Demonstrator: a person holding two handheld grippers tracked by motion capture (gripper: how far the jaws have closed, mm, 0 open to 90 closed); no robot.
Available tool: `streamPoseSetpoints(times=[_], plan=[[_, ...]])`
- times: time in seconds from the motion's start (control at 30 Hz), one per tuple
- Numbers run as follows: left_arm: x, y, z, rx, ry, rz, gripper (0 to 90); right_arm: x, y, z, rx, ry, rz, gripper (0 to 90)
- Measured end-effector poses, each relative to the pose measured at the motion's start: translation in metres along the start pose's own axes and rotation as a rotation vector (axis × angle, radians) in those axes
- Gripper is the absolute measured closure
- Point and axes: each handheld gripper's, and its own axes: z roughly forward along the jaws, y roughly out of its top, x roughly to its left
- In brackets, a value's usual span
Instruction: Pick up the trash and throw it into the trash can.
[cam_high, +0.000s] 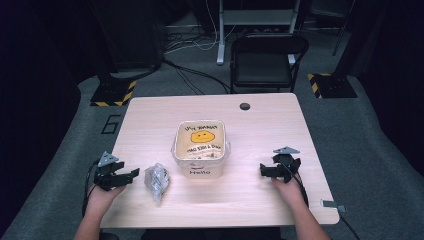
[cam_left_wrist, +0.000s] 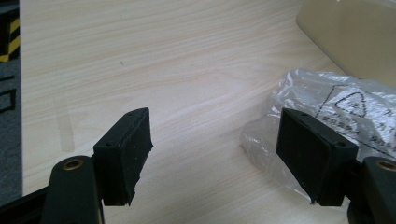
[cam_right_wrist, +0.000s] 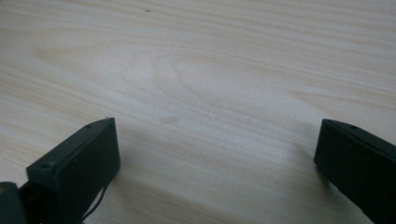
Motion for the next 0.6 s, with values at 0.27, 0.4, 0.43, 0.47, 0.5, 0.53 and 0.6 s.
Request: streamPoseSetpoints(times=[0.27, 0.4, 0.43, 0.47, 0.5, 0.53, 0.6], plan=[[-0.017, 0.01, -0.008, 0.005, -0.021, 0.026, 25.7, 0.0, 0.0, 0.0, 0.0, 0.0, 0.0, 0.0], [-0.028, 0.014, -0.008, -0.005, -0.038, 0.029, 25.2, 0.0, 0.0, 0.0, 0.0, 0.0, 0.0, 0.0], [-0.031, 0.015, -0.008, -0.004, -0.044, 0.034, 25.0, 0.0, 0.0, 0.0, 0.0, 0.0, 0.0, 0.0], [-0.034, 0.015, -0.008, -0.006, -0.045, 0.033, 24.8, 0.0, 0.0, 0.0, 0.0, 0.0, 0.0, 0.0], [-0.036, 0.016, -0.009, 0.003, -0.051, 0.044, 24.8, 0.0, 0.0, 0.0, 0.0, 0.0, 0.0, 0.0], [-0.038, 0.017, -0.009, 0.006, -0.056, 0.049, 24.8, 0.0, 0.0, 0.0, 0.0, 0.0, 0.0, 0.0], [-0.043, 0.018, -0.009, 0.011, -0.062, 0.062, 24.7, 0.0, 0.0, 0.0, 0.0, 0.0, 0.0, 0.0]])
